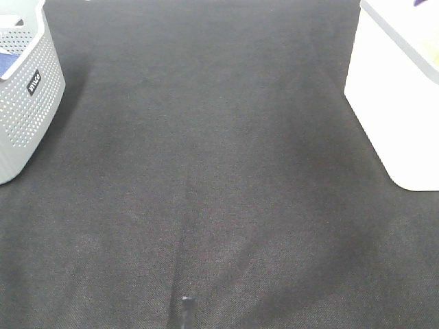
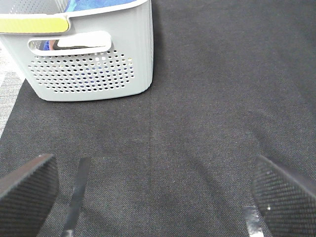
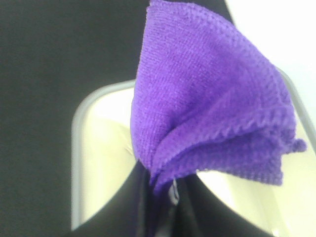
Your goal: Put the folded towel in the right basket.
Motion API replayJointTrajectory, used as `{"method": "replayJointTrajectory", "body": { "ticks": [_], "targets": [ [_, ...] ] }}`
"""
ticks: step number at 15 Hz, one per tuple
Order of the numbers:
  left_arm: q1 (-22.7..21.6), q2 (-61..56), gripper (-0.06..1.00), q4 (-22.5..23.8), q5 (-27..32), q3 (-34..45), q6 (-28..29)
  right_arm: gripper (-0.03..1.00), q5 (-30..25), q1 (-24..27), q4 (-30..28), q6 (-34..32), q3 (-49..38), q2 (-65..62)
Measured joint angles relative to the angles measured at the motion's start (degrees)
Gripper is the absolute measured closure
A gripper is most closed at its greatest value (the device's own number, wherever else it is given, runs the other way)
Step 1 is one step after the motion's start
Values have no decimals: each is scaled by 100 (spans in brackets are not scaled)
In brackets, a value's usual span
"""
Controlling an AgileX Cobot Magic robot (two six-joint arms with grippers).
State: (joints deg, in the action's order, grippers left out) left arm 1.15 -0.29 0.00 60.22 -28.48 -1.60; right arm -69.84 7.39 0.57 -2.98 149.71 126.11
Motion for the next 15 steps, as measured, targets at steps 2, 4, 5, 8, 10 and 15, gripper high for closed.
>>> {"method": "replayJointTrajectory", "body": {
  "ticks": [2,4,5,8,10,15],
  "targets": [
    [0,0,-4,0,0,0,0,82,0,63,-57,0,-223,0],
    [0,0,-4,0,0,0,0,32,-11,80,-155,0,-877,0],
    [0,0,-4,0,0,0,0,14,-11,74,-160,0,-1060,0],
    [0,0,-4,0,0,0,0,1,-17,74,-160,6,-1226,0],
    [0,0,-4,0,0,0,0,0,-17,57,34,361,-1226,-40],
    [0,0,-4,0,0,0,0,-1,-6,-716,120,435,-1249,-619]
  ]
}}
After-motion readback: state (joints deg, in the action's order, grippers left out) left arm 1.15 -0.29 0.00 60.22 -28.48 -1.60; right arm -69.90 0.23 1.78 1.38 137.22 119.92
